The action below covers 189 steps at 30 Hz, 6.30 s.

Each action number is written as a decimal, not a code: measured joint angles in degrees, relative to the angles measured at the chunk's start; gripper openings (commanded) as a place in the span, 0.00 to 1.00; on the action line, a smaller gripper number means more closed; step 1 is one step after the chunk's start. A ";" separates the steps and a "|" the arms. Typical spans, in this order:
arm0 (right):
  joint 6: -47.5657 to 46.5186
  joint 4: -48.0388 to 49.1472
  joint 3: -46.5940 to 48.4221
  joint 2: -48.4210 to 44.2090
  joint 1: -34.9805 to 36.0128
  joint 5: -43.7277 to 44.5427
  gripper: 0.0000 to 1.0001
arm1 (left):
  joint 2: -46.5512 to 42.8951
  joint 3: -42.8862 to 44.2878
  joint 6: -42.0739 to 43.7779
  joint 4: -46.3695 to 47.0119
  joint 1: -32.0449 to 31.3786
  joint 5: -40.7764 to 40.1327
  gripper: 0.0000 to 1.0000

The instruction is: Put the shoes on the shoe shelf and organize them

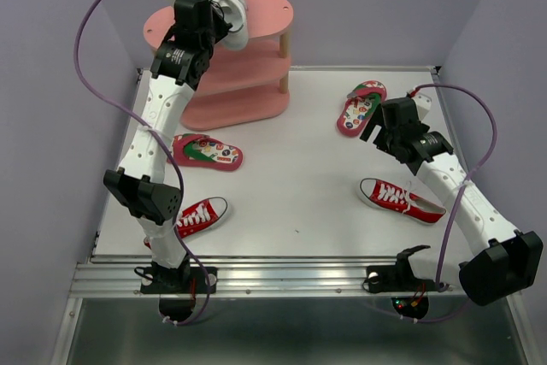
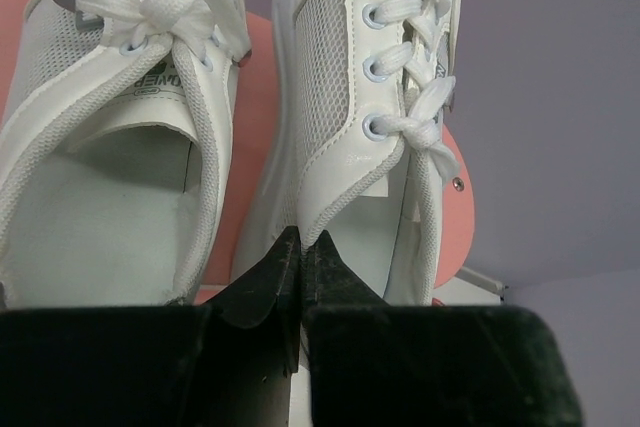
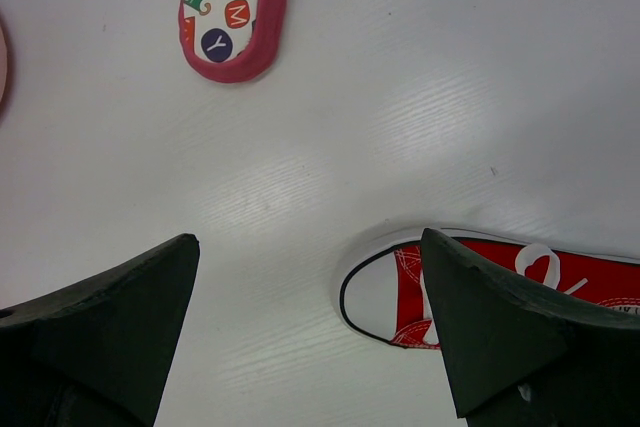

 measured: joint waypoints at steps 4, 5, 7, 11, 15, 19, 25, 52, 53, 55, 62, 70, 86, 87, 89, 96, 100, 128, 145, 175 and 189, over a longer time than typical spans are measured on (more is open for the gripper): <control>0.04 -0.11 -0.07 -0.04 0.00 -0.07 0.97 | 0.04 0.02 0.02 0.04 0.35 1.07 0.25; 0.07 -0.13 -0.07 -0.09 0.00 -0.13 0.97 | 0.15 0.04 0.07 0.24 0.39 1.29 0.29; 0.13 -0.11 -0.07 -0.15 0.00 -0.15 0.97 | 0.48 0.09 0.07 1.18 0.46 1.95 0.33; 0.17 -0.15 -0.07 -0.17 0.00 -0.20 0.98 | 1.11 0.61 0.22 2.64 0.63 2.47 0.40; 0.24 -0.31 -0.07 -0.22 0.00 -0.20 0.98 | 1.18 1.29 0.68 2.73 0.61 3.32 0.40; 0.42 -0.33 -0.11 -0.24 0.00 -0.24 0.97 | 1.18 1.73 1.53 2.54 0.61 4.33 0.46; 0.46 -0.35 -0.11 -0.28 0.00 -0.44 0.98 | 1.18 3.96 4.28 2.60 0.57 6.88 0.52; 1.25 -0.92 -0.11 -0.63 0.00 -3.23 1.00 | -20.11 -6.91 27.80 0.24 -13.05 4.07 0.52; 1.25 -0.90 -0.11 -0.63 0.00 -3.48 1.00 | -22.91 -9.92 28.13 -0.57 -13.88 3.50 0.52; 1.25 -0.76 -0.26 -0.63 0.00 -3.89 1.00 | -28.06 -17.42 28.00 0.28 -14.47 2.56 0.52; 1.18 0.02 -1.05 0.28 0.00 -5.44 1.00 | -41.72 -48.70 20.72 -3.52 -14.45 -1.64 0.53; 0.35 0.98 -1.07 1.95 0.00 -7.45 1.00 | -45.31 -72.04 4.11 -5.97 -13.55 -6.95 0.65; -1.16 2.21 -3.17 1.81 0.00 -7.87 1.00 | -35.26 -82.44 -9.97 12.26 0.52 -7.58 0.70; -1.16 2.27 -3.17 1.81 0.00 -7.87 1.00 | -34.25 -83.01 -10.16 13.57 1.20 -7.30 0.70; -1.16 2.29 -3.19 1.81 0.00 -7.87 1.00 | -32.81 -83.80 -10.40 15.15 2.43 -6.95 0.70; -1.18 2.32 -3.21 1.81 0.00 -7.87 1.00 | -27.58 -83.91 -10.27 20.72 6.43 -6.19 0.64; -1.18 2.34 -3.21 1.81 0.00 -7.87 1.00 | -24.33 -83.91 -9.40 22.95 7.28 -5.66 0.57; -1.01 2.73 -3.67 1.70 0.00 -7.74 1.00 | -35.39 -85.68 6.05 19.65 -9.84 13.38 0.00; -0.90 2.58 -4.61 -1.36 0.00 -7.08 1.00 | -19.04 -81.92 12.20 30.58 -15.89 20.13 0.67; -5.66 10.40 -4.61 8.72 25.18 -14.91 0.96 | -40.28 -81.96 5.11 17.59 -4.57 10.43 0.64; -5.64 19.06 -2.40 23.98 31.41 -12.57 0.72 | -42.91 -74.47 6.49 8.79 7.52 11.17 0.63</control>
